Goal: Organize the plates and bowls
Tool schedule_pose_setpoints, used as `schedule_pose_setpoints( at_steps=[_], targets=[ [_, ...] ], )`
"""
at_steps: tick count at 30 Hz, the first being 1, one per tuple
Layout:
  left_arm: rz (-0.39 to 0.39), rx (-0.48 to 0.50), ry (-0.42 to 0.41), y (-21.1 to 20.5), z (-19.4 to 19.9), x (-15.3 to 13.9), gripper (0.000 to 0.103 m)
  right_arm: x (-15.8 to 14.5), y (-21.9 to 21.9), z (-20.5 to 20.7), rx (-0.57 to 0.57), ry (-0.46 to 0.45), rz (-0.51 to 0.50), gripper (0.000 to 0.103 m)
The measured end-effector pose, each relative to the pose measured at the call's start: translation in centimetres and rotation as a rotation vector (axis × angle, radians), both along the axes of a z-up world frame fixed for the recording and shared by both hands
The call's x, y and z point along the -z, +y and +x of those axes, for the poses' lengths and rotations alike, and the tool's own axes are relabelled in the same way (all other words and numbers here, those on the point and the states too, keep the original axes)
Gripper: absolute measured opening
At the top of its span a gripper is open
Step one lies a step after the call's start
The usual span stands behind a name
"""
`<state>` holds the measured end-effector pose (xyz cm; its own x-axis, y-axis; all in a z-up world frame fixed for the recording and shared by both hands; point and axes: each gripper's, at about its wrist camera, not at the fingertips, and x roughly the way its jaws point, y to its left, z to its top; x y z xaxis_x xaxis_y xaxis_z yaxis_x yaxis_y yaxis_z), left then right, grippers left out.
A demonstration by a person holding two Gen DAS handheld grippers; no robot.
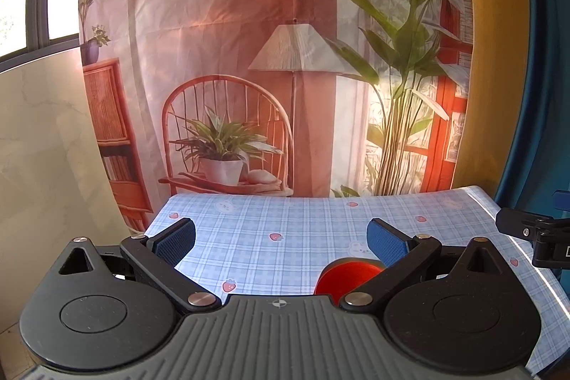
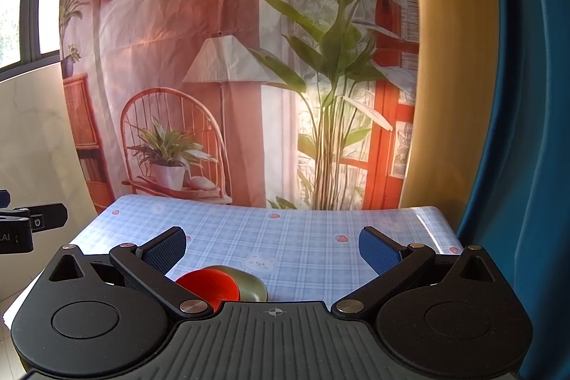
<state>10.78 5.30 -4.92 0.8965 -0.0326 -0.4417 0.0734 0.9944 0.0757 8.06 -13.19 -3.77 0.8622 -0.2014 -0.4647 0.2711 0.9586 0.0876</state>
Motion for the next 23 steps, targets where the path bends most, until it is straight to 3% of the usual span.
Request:
schedule_pose_setpoints(
  at_steps=[23],
  targets=[
    [0.007,0.052,0.015,-0.29,0.44,0.6,0.103,0.58,-0.17,0.51,-0.001,0.021,0.016,0.103]
  ],
)
